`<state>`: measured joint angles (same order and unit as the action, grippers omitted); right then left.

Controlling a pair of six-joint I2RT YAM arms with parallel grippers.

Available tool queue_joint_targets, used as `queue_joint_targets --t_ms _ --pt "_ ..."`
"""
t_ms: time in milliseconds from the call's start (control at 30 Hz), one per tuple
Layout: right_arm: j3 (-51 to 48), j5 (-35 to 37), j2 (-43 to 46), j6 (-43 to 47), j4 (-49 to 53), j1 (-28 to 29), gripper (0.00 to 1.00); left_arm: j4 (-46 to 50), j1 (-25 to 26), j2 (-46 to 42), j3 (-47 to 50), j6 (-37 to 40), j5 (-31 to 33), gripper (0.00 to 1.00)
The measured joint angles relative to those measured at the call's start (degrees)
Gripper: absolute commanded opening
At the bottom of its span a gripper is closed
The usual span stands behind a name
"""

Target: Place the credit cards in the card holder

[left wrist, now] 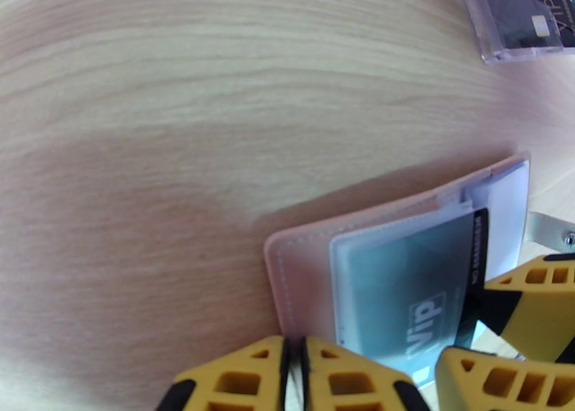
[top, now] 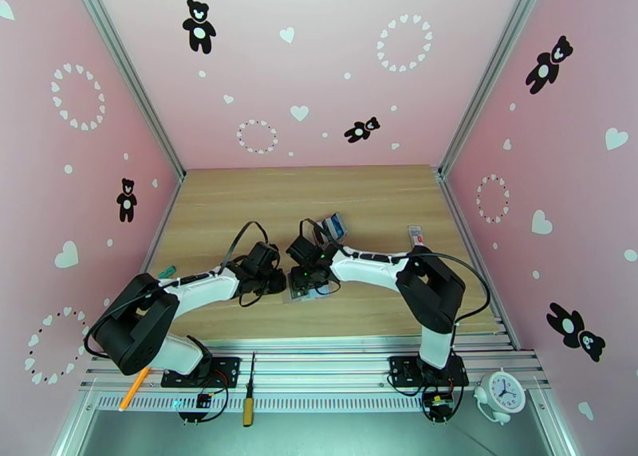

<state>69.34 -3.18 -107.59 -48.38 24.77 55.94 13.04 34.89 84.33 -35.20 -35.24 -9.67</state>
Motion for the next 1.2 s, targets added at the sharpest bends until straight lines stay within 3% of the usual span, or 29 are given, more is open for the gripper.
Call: queue_joint_targets --t_ms 400,533,967,1200 --pt "0.8 -1.7 -1.7 0.3 -0.1 0.3 0.37 0.2 0.2 -0.8 0.7 -0.7 -0.2 0.16" --pt "0.8 -3.0 -1.8 0.2 -0.5 0.5 0.37 1.1 0.2 -1.3 0.7 -1.0 -0.2 0.25" --pt "2.2 -3.5 -2.6 0.6 0.3 0.8 0.38 7.6 0.4 -0.5 -2.6 -0.2 1.9 0.28" --pt "1.9 -3.5 -0.4 2.3 -0.1 -0.2 0.39 12.6 0.4 -0.8 -5.4 1.2 4.4 0.37"
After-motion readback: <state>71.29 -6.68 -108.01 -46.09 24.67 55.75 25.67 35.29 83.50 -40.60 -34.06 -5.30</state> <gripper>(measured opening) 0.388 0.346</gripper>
